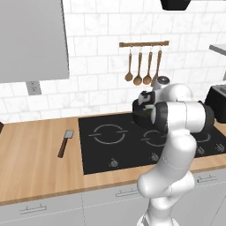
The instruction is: Put the bell pepper and broccoli in the pot. Retrieve the spatula and lightly stir the vegetables in the pot.
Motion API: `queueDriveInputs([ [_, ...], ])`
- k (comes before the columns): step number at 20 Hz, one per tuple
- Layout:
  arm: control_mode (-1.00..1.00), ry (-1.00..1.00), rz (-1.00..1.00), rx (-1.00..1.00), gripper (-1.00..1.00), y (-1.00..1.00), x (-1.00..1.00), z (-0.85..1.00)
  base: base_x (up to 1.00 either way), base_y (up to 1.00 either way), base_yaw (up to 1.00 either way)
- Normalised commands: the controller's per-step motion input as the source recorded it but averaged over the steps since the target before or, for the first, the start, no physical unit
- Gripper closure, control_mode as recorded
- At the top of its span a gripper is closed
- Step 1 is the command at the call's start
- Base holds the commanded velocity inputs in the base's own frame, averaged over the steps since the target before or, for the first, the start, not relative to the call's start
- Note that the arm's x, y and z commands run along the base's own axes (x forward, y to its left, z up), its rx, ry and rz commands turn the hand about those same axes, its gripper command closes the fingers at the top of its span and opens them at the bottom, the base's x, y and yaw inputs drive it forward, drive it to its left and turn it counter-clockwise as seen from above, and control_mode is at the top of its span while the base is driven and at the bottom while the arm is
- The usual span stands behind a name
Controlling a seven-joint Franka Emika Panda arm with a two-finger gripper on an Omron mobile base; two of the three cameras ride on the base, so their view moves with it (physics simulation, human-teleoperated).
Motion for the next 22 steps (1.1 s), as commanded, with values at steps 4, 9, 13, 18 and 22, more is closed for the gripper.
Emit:
queueDriveInputs([
  [4, -1.00, -0.13, -0.05, 0.00, -1.00, 0.02, -0.30, 0.38, 0.00, 0.00, 0.00],
  [9, -1.00, -0.13, -0.14, 0.00, -1.00, 0.16, -0.32, 0.29, 0.00, 0.00, 0.00],
  [13, -1.00, -0.10, -0.09, 0.00, -1.00, 0.21, -0.38, 0.46, 0.00, 0.00, 0.00],
  [18, -1.00, -0.05, -0.11, 0.03, -1.00, 0.36, -0.57, 0.33, 0.00, 0.00, 0.00],
  [22, -1.00, -0.01, -0.14, 0.13, -1.00, 0.27, -0.68, 0.06, 0.00, 0.00, 0.00],
])
